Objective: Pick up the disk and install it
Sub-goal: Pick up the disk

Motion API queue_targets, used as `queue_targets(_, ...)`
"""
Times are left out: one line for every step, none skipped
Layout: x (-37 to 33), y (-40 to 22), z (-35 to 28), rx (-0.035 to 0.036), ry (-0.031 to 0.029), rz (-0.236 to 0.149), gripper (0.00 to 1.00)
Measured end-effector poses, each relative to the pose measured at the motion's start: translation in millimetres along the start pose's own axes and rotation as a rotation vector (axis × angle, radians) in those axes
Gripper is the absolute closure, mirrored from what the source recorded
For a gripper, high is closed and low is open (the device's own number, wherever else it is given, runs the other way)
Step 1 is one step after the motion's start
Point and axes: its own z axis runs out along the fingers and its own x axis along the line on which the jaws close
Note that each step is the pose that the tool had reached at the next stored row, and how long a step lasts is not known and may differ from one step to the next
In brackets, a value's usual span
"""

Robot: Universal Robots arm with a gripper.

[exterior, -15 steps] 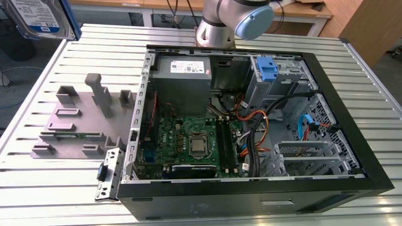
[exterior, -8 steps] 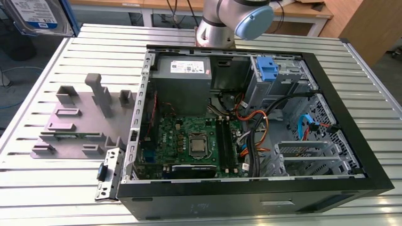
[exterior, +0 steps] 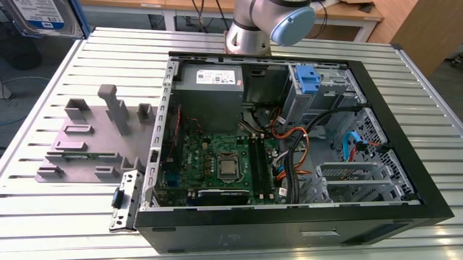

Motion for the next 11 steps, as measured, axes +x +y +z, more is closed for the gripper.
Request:
queue_targets(0.0, 0.0, 0.0, -0.0001, 0.0000, 0.000, 0.65)
queue_targets(0.0, 0.0, -0.2, -0.0001, 0.0001, 0.000, 0.65)
queue_targets(0.0, 0.0, -0.6, -0.0003, 0.0002, 0.000, 0.65)
queue_targets(0.0, 0.0, -0.9, -0.0001, 0.0001, 0.000, 0.65)
queue_targets(-0.1, 0.0, -1.2, 0.0000, 0.0000, 0.000, 0.65)
queue_targets(-0.1, 0.1, -1.6, -0.0001, 0.0001, 0.000, 0.65)
queue_targets(-0.1, 0.1, -2.0, 0.0000, 0.0000, 0.000, 0.65)
queue_targets(-0.2, 0.1, -2.3, -0.0001, 0.0001, 0.000, 0.65)
queue_targets(-0.2, 0.1, -2.3, 0.0000, 0.0000, 0.000, 0.65)
queue_targets(-0.2, 0.1, -2.3, 0.0002, 0.0000, 0.000, 0.65)
queue_targets(-0.2, 0.1, -2.3, 0.0004, 0.0000, 0.000, 0.65)
